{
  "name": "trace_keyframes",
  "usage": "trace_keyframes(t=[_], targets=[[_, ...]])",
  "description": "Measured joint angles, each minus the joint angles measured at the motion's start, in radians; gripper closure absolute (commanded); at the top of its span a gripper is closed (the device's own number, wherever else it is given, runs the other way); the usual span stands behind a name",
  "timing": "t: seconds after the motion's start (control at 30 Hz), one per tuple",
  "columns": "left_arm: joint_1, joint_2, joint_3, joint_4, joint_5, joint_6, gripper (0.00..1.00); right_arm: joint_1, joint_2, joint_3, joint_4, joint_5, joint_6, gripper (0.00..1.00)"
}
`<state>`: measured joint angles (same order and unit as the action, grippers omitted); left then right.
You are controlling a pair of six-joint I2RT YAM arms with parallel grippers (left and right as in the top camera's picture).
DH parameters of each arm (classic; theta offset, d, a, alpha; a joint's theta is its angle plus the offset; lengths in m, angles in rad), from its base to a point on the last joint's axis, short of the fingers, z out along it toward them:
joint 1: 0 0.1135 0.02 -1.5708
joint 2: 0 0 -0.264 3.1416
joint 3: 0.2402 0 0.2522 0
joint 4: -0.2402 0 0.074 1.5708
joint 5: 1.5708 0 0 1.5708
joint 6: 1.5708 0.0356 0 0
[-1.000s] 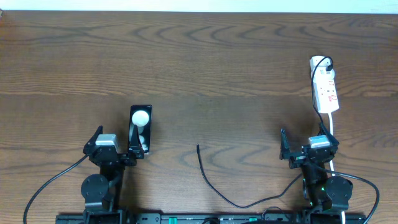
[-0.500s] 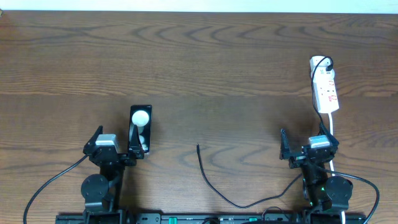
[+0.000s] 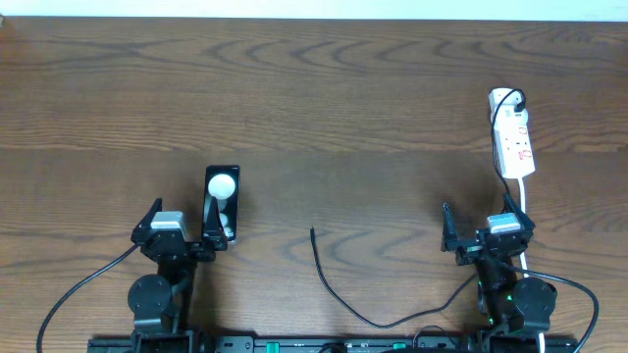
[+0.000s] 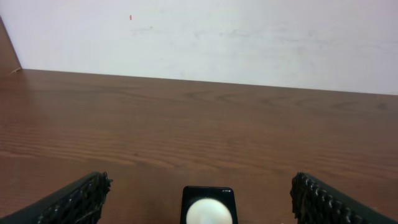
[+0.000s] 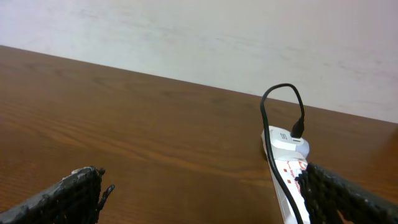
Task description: Plug charger to phone and switch on socket
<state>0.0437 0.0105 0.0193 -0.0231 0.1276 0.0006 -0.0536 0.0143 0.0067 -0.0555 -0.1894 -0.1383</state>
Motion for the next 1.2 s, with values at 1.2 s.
trace_keyframes(t=[1.2], targets=[[0.0,0.032,0.054,-0.051,0.002,-0.005,0.05,0.0,0.0,0.0,0.0,0.0,0.0,0.01]])
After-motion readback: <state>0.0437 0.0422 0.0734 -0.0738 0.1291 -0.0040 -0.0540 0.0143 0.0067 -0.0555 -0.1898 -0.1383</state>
